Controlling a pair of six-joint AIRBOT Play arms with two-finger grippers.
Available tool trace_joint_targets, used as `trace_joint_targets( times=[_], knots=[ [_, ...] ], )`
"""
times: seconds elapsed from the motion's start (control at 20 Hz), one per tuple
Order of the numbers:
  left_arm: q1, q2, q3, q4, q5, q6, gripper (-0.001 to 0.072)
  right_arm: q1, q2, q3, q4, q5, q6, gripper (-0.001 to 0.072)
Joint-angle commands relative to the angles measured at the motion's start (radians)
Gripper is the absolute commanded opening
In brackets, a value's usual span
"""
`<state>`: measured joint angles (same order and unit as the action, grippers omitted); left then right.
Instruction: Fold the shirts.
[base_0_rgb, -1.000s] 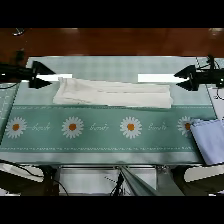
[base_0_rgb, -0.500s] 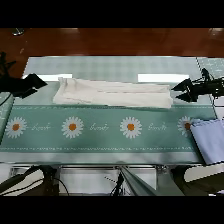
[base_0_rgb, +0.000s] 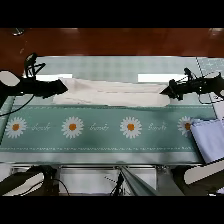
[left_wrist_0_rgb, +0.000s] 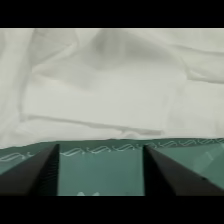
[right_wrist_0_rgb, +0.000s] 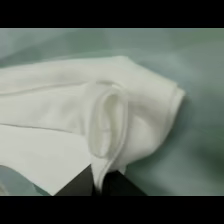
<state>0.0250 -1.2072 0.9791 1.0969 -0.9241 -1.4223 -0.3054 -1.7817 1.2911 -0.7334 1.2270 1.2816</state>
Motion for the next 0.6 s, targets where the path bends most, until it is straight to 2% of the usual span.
trace_joint_targets(
  times=[0.0, 0.1, 0.2, 0.35, 0.55],
  knots=[
    [-0.032, -0.002, -0.002, -0.039, -0.016, 0.002, 0.0011, 0.001, 0.070, 0.012, -0.035, 0.069, 0.014, 0.0025],
    [-0.041, -0.002, -0.002, -0.139, -0.030, 0.090, 0.0017, -0.014, 0.183, 0.006, -0.181, 0.114, 0.044, 0.0025],
    [-0.093, -0.003, -0.002, -0.213, -0.014, 0.129, 0.0017, -0.018, 0.342, -0.049, -0.273, 0.141, 0.043, 0.0025],
    [-0.219, -0.040, 0.033, -0.179, 0.038, 0.127, 0.0016, -0.015, 0.640, -0.206, -0.290, 0.139, 0.048, 0.0025],
    [-0.387, -0.216, 0.203, -0.193, 0.014, 0.089, 0.0016, -0.015, 1.020, -0.404, -0.273, 0.172, 0.146, 0.0026]
  ],
)
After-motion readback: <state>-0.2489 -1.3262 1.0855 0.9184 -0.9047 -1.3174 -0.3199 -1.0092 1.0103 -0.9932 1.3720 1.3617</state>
